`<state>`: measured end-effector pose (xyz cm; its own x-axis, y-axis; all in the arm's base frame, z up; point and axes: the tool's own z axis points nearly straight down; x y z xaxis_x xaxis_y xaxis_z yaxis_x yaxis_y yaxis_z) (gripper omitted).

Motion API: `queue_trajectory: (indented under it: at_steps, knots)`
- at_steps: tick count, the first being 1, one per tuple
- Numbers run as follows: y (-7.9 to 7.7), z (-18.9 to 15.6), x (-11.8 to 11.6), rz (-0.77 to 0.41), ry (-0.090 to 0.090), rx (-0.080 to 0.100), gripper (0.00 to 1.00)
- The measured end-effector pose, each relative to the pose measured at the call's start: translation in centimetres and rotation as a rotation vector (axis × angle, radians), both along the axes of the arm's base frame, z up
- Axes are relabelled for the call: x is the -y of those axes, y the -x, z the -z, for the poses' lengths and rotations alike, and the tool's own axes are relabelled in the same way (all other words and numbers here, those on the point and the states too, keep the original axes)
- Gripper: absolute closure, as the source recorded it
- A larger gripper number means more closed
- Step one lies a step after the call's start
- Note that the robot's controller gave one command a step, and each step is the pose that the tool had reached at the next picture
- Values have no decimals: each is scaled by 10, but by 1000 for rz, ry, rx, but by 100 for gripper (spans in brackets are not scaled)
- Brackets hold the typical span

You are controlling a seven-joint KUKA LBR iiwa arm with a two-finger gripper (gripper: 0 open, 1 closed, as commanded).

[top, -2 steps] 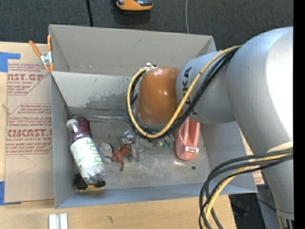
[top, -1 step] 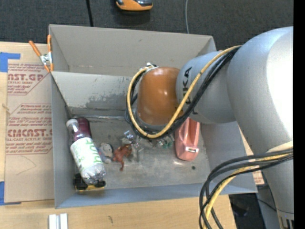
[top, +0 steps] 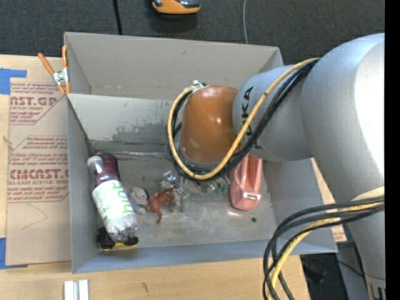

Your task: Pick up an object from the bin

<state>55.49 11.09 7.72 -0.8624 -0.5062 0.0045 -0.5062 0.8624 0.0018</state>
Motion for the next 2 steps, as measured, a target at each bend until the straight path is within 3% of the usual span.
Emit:
queue_trajectory:
  at_steps: [2]
  knots:
    - [-1, -33, -1, 0, -1, 5, 100]
